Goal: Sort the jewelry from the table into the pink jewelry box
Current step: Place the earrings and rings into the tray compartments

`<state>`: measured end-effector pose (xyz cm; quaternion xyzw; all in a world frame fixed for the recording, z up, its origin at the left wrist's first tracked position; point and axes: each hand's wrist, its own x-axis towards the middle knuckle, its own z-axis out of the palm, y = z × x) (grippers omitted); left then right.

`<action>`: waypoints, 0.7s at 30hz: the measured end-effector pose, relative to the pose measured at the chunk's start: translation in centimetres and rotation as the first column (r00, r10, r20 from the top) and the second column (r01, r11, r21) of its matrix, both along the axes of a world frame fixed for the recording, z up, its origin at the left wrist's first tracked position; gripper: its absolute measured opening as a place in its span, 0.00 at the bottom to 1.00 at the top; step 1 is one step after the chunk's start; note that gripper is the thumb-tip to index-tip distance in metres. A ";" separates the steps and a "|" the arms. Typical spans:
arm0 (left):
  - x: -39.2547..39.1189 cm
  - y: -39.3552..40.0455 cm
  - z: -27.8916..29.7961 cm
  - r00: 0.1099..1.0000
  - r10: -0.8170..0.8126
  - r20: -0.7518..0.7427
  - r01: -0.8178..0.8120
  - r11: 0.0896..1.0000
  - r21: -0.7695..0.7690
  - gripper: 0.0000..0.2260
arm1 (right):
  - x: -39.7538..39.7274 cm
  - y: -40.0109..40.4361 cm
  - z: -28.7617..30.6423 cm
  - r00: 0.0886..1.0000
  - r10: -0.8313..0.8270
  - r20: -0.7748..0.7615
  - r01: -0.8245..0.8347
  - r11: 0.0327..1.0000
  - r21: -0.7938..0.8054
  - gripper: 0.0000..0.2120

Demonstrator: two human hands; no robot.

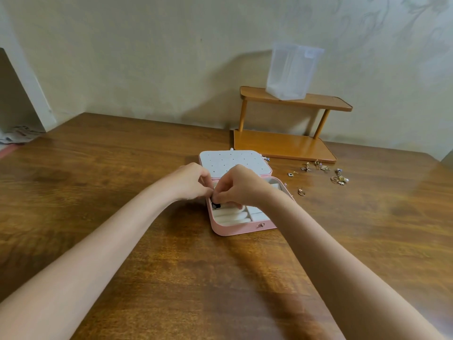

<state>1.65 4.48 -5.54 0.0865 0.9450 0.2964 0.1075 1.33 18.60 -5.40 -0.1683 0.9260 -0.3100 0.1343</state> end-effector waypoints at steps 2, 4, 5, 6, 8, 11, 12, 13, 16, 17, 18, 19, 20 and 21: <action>0.0 0.0 0.0 1.000 0.004 0.010 -0.004 1.000 0.009 0.06 | 0.0 -0.2 0.0 1.000 0.005 -0.009 -0.005 1.000 0.025 0.03; 0.0 0.1 0.1 1.000 0.009 0.008 -0.009 1.000 0.002 0.04 | 0.1 -0.4 0.0 0.999 0.016 -0.046 -0.013 0.998 0.063 0.03; 0.1 0.2 0.1 1.000 0.010 0.007 -0.010 1.000 -0.003 0.03 | 0.1 -0.5 -0.1 0.998 0.021 -0.062 -0.016 0.997 0.078 0.04; 0.1 0.2 0.1 1.000 0.010 0.006 -0.010 1.000 -0.008 0.02 | 0.1 -0.5 -0.2 0.997 0.024 -0.069 -0.018 0.997 0.082 0.05; 0.2 0.1 0.1 1.000 0.000 0.005 0.000 1.000 -0.015 0.02 | 0.0 -0.4 -0.2 0.999 0.014 -0.048 -0.011 0.998 0.062 0.06; 0.2 0.0 0.4 1.000 -0.023 -0.007 0.022 0.999 -0.036 0.02 | -0.3 0.5 0.2 0.999 -0.027 0.019 0.027 1.000 -0.016 0.06; 0.2 -0.1 0.6 1.000 -0.022 -0.020 0.021 0.999 -0.045 0.01 | -0.3 1.0 0.5 0.998 -0.048 0.031 0.049 0.998 -0.048 0.06; 0.1 -0.2 0.8 0.999 -0.018 -0.038 0.017 0.999 -0.049 0.02 | -0.4 1.5 0.9 0.996 -0.077 0.039 0.080 0.993 -0.082 0.06; -0.6 -0.4 1.3 0.995 0.022 -0.095 -0.024 1.000 -0.018 0.04 | -1.0 3.8 2.5 0.977 -0.208 0.038 0.212 0.959 -0.190 0.07; -0.8 -0.2 1.4 0.991 0.035 -0.125 -0.036 0.999 -0.008 0.04 | -1.4 4.8 3.0 0.967 -0.253 0.029 0.253 0.944 -0.211 0.07; -1.1 0.2 1.4 0.986 0.040 -0.163 -0.041 0.999 -0.003 0.04 | -1.8 5.8 3.4 0.956 -0.294 0.014 0.290 0.933 -0.214 0.07; -1.4 0.7 1.4 0.980 0.031 -0.199 -0.032 0.999 0.001 0.03 | -2.2 6.8 3.7 0.943 -0.334 -0.006 0.326 0.923 -0.205 0.07; -1.7 1.3 1.4 0.974 0.012 -0.226 -0.010 1.000 0.010 0.03 | -2.6 7.8 3.8 0.927 -0.373 -0.031 0.361 0.913 -0.191 0.07; -2.0 1.9 1.4 0.970 -0.012 -0.242 0.018 1.000 0.021 0.02 | -3.0 8.7 3.8 0.911 -0.409 -0.059 0.394 0.903 -0.173 0.07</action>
